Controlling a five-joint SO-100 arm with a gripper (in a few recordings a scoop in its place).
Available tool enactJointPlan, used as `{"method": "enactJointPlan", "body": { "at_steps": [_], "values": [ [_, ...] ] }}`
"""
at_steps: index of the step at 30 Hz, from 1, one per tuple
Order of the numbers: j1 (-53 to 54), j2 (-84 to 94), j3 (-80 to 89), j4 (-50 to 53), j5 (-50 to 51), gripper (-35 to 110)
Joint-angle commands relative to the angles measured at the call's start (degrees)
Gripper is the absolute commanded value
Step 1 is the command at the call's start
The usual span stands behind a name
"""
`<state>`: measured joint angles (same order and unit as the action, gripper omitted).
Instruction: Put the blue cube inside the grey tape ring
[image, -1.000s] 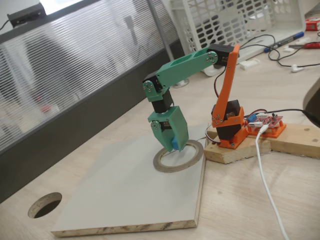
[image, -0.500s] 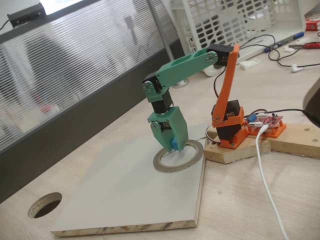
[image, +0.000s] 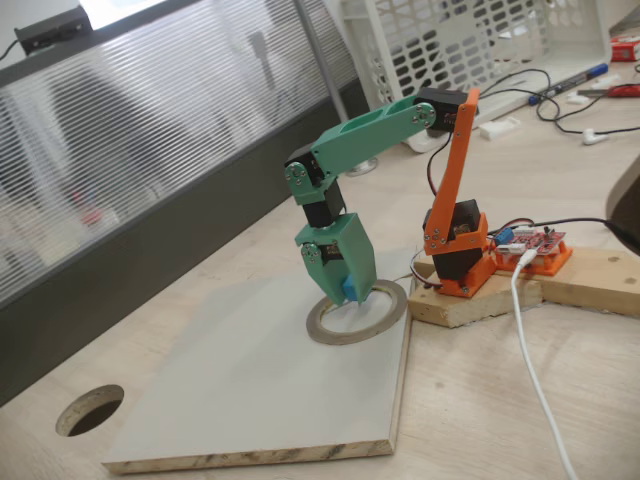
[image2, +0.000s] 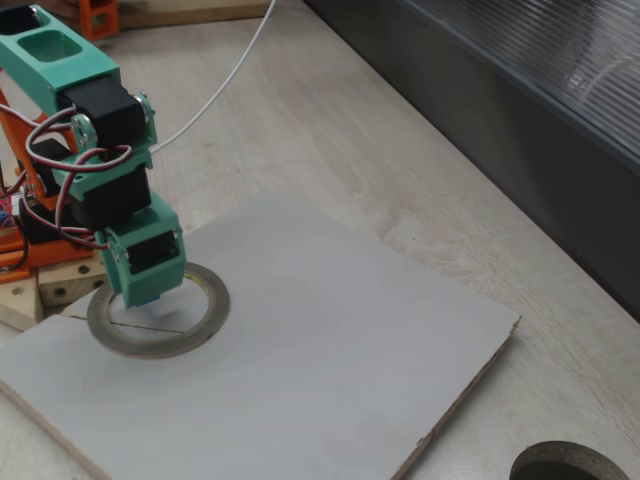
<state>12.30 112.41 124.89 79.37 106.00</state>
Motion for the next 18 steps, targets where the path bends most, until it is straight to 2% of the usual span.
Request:
{"method": "enactJointPlan", "body": {
  "at_steps": [1, 13, 15, 18],
  "values": [
    [0.44, 1.14, 0.70, 0.70, 0.79, 4],
    [0.79, 2.11, 0.35, 0.88, 0.97, 5],
    [0.35, 2.20, 0.00, 0.88, 0.97, 11],
    [0.35, 2.20, 0.62, 0.97, 0.97, 31]
  ]
}}
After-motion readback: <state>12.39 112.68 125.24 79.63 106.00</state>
